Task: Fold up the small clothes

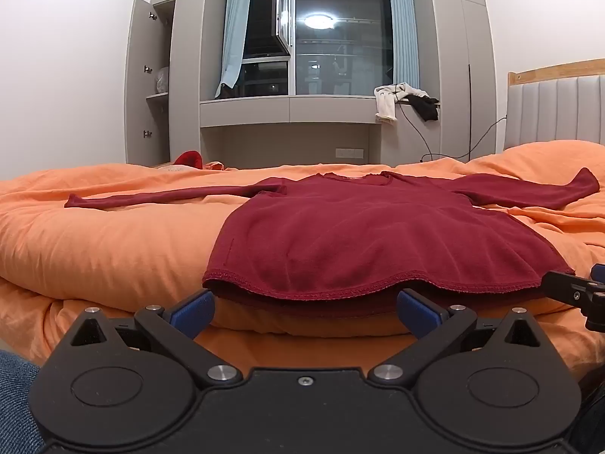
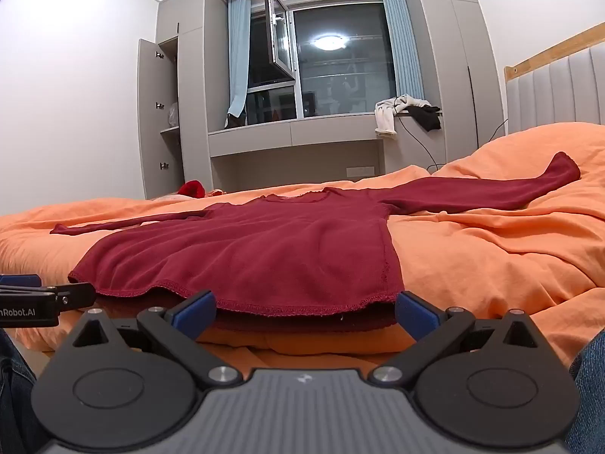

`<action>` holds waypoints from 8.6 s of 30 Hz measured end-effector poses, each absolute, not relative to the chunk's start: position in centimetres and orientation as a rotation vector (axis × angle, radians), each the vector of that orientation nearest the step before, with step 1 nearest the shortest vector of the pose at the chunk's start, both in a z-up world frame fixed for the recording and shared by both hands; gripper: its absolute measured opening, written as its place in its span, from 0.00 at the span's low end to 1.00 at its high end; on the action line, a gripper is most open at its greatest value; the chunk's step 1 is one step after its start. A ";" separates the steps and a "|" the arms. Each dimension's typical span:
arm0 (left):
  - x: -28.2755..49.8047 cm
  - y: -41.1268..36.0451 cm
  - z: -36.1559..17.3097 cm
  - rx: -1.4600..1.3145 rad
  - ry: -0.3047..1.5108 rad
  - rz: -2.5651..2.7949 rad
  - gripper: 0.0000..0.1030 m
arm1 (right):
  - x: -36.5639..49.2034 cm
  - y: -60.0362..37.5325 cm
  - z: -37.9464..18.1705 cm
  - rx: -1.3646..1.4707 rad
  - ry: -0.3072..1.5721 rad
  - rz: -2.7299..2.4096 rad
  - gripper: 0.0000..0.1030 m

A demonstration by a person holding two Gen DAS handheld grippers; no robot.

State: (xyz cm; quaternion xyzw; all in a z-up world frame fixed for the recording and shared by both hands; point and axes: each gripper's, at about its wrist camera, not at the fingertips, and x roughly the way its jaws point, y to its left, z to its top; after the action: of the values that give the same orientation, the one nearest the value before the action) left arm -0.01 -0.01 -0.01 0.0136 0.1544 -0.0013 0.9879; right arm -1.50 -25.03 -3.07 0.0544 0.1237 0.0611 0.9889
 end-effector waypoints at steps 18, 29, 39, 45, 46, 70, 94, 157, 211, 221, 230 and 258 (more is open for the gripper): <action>0.0 0.0 0.0 0.029 0.311 -0.003 0.99 | -1.5 -25.0 -3.1 0.108 0.250 0.122 1.00; 0.0 0.0 0.0 0.026 0.313 -0.001 0.99 | -1.4 -24.9 -3.1 0.108 0.254 0.123 1.00; 0.2 0.0 0.1 0.025 0.314 0.000 0.99 | -1.6 -24.6 -3.1 0.109 0.258 0.123 1.00; 0.2 0.0 0.1 0.025 0.314 -0.001 0.99 | -1.4 -24.6 -3.4 0.111 0.261 0.124 1.00; 0.2 0.0 0.1 0.025 0.314 -0.001 0.99 | -1.4 -24.6 -3.4 0.111 0.261 0.124 1.00; 0.2 0.0 0.0 0.024 0.315 -0.001 0.99 | -1.3 -24.5 -3.3 0.111 0.265 0.123 1.00; 0.2 0.2 -0.3 0.016 0.322 0.006 0.99 | -0.7 -24.4 -3.3 0.096 0.282 0.124 1.00; 29.8 -9.1 5.7 0.010 0.480 -0.067 0.99 | 26.3 -37.2 5.9 -0.051 0.471 -0.105 1.00; 31.4 -9.4 1.6 0.032 0.635 -0.059 1.00 | 31.2 -59.7 -0.9 0.519 0.194 -0.686 0.95; 31.3 -9.6 1.5 0.041 0.634 -0.063 1.00 | 31.7 -59.9 -1.5 0.543 0.205 -0.737 0.15; 31.3 -8.8 2.0 -0.002 0.642 -0.073 1.00 | 31.7 -54.8 2.7 0.372 0.092 -0.610 0.06; 32.3 0.8 7.0 -0.246 0.453 0.191 0.99 | 34.8 -18.2 1.9 -0.662 0.297 0.335 0.05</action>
State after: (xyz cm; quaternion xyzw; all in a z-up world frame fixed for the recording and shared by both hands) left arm 32.31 0.82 6.97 -0.1213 0.2235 0.0943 0.9625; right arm 34.84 -18.17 1.89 -0.3222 0.1445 0.1629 0.9213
